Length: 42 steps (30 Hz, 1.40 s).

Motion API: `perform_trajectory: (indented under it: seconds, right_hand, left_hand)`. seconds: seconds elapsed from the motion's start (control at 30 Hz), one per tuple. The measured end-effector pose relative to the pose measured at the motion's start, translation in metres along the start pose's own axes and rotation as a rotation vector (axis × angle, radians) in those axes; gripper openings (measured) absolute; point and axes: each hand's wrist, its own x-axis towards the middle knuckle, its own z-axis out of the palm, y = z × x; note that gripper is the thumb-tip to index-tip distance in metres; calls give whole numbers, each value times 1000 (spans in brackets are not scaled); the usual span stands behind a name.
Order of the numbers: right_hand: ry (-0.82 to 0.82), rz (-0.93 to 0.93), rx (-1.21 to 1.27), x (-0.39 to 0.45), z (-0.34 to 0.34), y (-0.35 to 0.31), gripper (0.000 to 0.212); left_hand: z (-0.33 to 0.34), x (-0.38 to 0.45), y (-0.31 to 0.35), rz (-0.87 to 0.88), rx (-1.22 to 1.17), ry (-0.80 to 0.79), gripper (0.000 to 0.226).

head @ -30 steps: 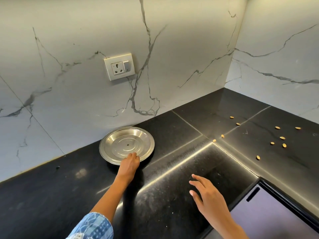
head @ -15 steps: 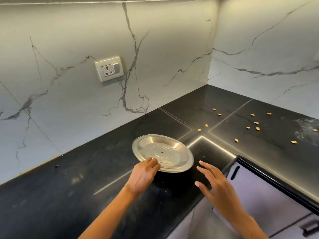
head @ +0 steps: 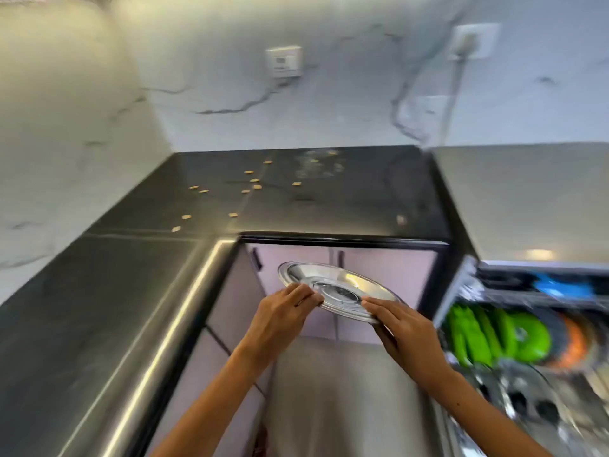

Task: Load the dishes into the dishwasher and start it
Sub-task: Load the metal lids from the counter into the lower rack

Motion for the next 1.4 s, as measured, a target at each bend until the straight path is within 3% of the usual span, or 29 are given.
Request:
perform_trajectory:
  seconds: [0.1, 0.2, 0.3, 0.4, 0.6, 0.73, 0.93, 1.17, 1.4]
  right_hand:
    - [59, 153, -118, -64, -58, 29, 27]
    - [57, 340, -252, -131, -112, 51, 15]
    - [44, 590, -342, -195, -150, 71, 12]
    - [82, 775, -417, -243, -182, 87, 6]
    - [174, 1112, -460, -310, -214, 125, 24]
    - [309, 1182, -458, -339, -220, 182, 6]
    - [417, 1262, -450, -381, -210, 315, 14]
    - [359, 1342, -357, -421, -188, 435, 11]
    - [280, 1448, -245, -446, -185, 493, 20]
  left_hand:
    - [47, 26, 65, 87, -138, -4, 28]
    - [88, 51, 137, 233, -257, -50, 23]
    - [122, 68, 201, 224, -358, -125, 27]
    - [159, 76, 251, 175, -492, -324, 38]
    - [251, 72, 329, 405, -452, -649, 46]
    - [337, 61, 362, 455, -490, -715, 47]
    - [499, 41, 411, 544, -428, -928, 59]
    - [638, 36, 445, 702, -264, -1102, 62]
    - [718, 55, 492, 883, -208, -1170, 69]
